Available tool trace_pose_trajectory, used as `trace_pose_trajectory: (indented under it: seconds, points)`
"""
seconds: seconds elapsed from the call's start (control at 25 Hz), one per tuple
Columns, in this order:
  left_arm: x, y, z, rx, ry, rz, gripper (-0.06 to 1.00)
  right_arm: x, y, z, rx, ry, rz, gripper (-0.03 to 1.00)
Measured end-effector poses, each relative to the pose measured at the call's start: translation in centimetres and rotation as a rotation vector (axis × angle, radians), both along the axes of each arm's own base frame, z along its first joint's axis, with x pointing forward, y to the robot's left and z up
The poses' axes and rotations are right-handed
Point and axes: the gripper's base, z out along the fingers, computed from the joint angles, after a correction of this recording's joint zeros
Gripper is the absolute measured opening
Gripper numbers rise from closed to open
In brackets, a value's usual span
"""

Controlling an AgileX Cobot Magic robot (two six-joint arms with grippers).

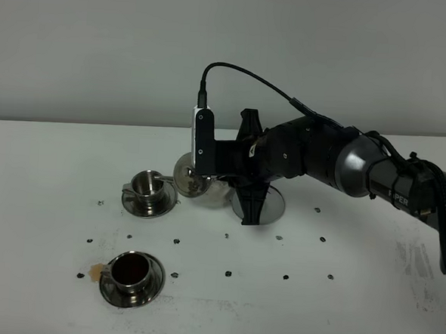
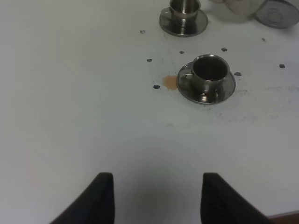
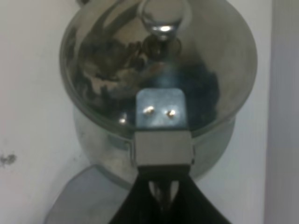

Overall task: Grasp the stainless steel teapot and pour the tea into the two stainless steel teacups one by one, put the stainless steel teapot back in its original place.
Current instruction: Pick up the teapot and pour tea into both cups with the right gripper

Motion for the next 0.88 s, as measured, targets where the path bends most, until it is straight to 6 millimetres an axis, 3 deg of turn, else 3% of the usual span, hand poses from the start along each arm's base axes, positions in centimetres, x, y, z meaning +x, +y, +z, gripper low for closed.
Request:
trace_pose_trajectory:
  seconds: [0.2,0.88]
  points:
    - [0.0,0.0,0.0,0.001,0.0,-0.001,0.48,0.39,0.18,0.89,-0.003,-0.032,0.008,0.09]
    - [0.0,0.0,0.0,0.001,0.0,-0.001,0.48,0.06,0.78,0.59,-0.093,-0.068,0.088,0.09]
